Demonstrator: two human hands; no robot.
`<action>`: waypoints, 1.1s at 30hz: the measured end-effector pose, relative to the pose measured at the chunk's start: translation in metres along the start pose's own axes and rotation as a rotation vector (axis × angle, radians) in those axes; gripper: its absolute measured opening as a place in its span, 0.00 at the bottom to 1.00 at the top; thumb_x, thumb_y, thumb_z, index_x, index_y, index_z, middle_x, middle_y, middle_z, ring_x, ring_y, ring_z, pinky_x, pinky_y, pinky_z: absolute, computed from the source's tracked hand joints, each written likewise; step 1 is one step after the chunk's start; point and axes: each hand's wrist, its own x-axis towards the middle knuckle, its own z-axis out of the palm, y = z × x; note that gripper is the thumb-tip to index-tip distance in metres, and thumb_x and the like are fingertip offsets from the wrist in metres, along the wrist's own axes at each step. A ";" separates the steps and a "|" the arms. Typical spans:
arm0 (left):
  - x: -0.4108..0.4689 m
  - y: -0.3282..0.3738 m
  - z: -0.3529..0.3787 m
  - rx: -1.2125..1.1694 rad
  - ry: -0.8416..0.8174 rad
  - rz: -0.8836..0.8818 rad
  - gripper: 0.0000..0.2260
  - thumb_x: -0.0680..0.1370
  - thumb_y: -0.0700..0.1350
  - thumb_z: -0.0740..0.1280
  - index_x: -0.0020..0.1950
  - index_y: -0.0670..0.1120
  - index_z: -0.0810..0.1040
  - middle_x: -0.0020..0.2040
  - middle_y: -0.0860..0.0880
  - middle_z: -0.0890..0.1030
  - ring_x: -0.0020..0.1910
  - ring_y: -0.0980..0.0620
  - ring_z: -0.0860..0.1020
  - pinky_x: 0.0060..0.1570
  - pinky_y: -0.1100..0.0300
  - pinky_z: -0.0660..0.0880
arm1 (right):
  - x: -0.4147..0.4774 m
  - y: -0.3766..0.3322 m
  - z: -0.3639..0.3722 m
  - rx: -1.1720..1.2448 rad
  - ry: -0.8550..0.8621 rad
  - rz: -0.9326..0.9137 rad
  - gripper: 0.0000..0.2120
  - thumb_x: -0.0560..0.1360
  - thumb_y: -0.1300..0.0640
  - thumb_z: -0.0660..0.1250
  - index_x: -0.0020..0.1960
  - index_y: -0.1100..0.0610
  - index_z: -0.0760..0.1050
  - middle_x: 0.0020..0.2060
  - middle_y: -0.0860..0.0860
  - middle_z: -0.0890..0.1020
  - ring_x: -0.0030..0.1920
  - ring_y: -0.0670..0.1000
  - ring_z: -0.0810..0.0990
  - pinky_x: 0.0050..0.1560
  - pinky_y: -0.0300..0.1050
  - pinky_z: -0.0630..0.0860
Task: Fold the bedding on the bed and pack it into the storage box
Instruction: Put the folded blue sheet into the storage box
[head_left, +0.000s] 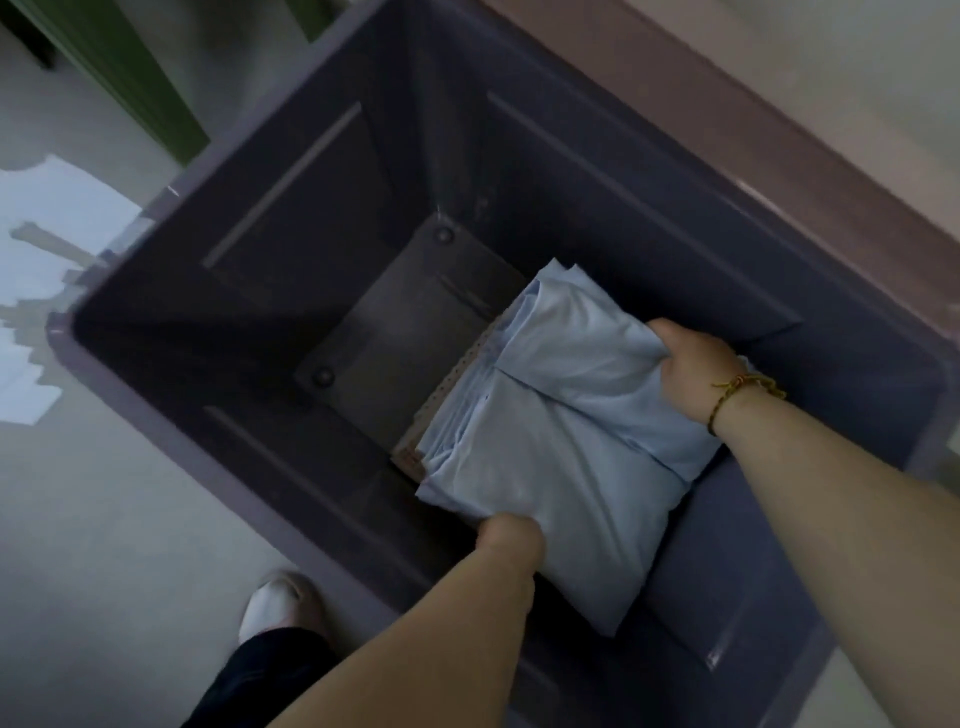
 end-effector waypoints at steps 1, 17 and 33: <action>0.010 -0.002 0.002 0.014 0.025 0.044 0.18 0.81 0.37 0.54 0.70 0.35 0.63 0.71 0.38 0.64 0.70 0.40 0.63 0.67 0.51 0.60 | 0.003 0.006 0.007 -0.003 -0.003 0.019 0.18 0.76 0.69 0.50 0.63 0.61 0.68 0.60 0.62 0.73 0.61 0.62 0.70 0.61 0.50 0.69; 0.108 0.013 -0.054 0.499 0.294 0.307 0.52 0.69 0.61 0.69 0.72 0.55 0.27 0.75 0.45 0.34 0.75 0.44 0.38 0.72 0.40 0.47 | 0.052 0.014 0.128 -0.265 -0.094 0.111 0.43 0.72 0.30 0.50 0.69 0.45 0.24 0.70 0.53 0.26 0.70 0.59 0.26 0.63 0.73 0.32; 0.108 0.023 -0.073 0.347 0.290 0.512 0.40 0.75 0.50 0.67 0.76 0.49 0.43 0.76 0.45 0.51 0.74 0.46 0.55 0.71 0.54 0.56 | 0.047 0.003 0.110 -0.144 -0.300 0.187 0.40 0.75 0.40 0.58 0.74 0.45 0.33 0.75 0.49 0.37 0.75 0.55 0.41 0.70 0.64 0.48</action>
